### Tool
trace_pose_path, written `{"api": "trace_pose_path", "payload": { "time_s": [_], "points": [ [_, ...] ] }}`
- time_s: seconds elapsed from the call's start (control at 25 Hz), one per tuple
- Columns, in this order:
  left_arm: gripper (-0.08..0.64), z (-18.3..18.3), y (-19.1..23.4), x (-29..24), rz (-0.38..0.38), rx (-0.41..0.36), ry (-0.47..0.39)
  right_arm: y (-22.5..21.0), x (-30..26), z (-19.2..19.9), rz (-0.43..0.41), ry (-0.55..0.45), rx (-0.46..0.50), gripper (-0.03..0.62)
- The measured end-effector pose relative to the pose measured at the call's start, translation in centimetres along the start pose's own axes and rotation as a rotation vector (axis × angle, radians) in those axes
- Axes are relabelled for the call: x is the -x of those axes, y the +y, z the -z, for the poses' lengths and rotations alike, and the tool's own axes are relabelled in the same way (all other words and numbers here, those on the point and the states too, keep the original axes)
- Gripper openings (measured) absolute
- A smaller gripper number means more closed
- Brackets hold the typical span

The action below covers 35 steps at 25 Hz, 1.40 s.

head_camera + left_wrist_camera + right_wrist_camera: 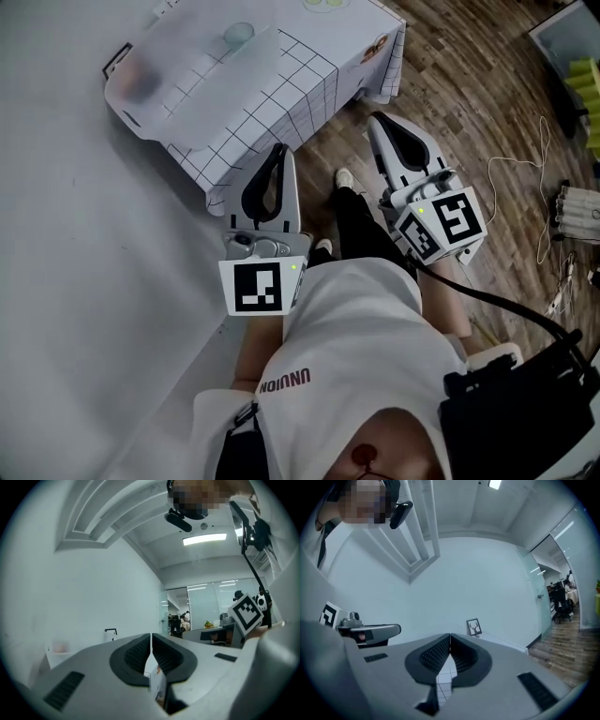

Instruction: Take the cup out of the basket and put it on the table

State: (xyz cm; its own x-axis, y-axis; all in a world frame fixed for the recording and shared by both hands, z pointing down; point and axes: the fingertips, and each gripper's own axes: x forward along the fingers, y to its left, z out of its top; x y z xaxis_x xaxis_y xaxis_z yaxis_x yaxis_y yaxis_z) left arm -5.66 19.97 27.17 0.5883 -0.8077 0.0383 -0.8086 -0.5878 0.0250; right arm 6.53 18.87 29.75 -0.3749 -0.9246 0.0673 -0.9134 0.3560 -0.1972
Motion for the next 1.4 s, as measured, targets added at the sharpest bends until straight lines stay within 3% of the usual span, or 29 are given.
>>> {"api": "trace_pose_path", "payload": {
  "time_s": [0.36,0.68,1.08,1.4],
  "points": [
    [0.025,-0.9,2.2,-8.4,-0.082,-0.012,0.003,-5.9,-7.3,-1.7,-0.092,0.034,0.015,0.02],
    [0.025,-1.8,4.3,-14.1,-0.21,-0.027,-0.008,-9.2,-13.8,-3.7,-0.243,0.045,0.04,0.02],
    [0.025,-2.1,5.7,-15.5,-0.345,-0.042,-0.003,-9.7,-17.5,-4.0,-0.376,0.05,0.026,0.02],
    [0.025,-3.4,7.8,-15.4,-0.381,-0.093,-0.034,-9.2,-19.3,-3.7,-0.406,0.046,0.013,0.02]
  ]
}}
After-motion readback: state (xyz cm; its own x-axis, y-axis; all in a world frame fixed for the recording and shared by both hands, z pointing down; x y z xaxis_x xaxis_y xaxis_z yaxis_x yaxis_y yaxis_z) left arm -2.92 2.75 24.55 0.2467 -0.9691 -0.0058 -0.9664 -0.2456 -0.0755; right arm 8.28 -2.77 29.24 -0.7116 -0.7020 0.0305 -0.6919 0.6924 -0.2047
